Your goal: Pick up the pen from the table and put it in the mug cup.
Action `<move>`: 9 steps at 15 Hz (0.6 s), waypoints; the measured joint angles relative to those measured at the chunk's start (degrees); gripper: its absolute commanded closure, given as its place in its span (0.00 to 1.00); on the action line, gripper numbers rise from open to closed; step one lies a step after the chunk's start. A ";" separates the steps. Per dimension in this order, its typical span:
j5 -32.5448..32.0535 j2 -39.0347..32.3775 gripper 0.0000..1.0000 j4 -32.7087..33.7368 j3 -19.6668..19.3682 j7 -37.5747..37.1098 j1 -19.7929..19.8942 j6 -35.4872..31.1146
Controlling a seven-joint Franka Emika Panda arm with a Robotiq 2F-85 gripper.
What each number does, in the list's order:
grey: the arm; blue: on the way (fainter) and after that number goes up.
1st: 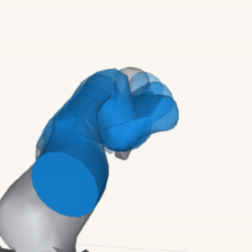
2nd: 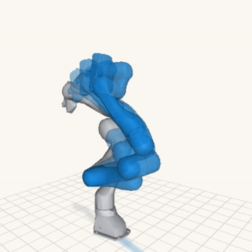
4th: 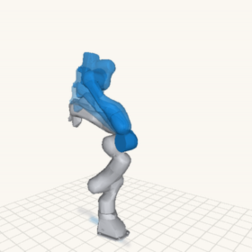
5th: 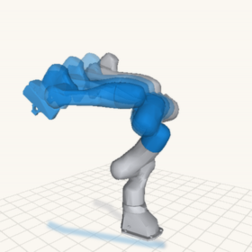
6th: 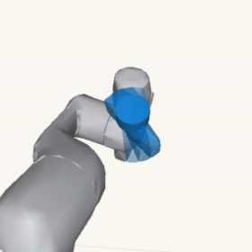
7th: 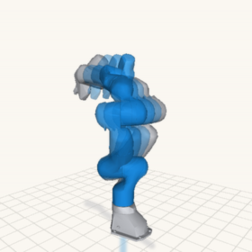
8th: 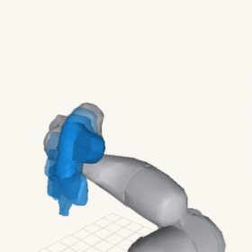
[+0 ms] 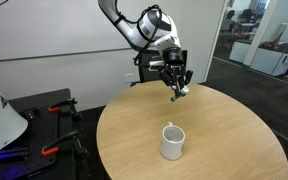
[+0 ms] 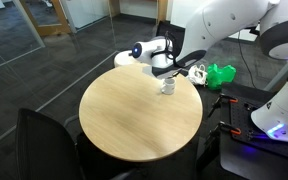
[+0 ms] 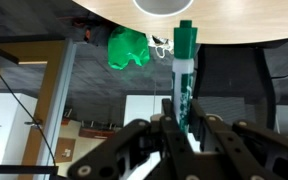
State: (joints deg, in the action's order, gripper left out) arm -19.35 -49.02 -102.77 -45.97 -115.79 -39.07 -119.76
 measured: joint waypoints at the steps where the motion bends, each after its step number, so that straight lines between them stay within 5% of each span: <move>1: -1.00 -0.01 0.95 0.54 1.17 -1.74 1.22 1.81; 9: -9.48 -0.12 0.95 6.25 14.29 -11.11 14.21 14.59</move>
State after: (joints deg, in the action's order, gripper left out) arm -28.83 -49.14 -96.52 -31.68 -126.90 -24.86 -105.17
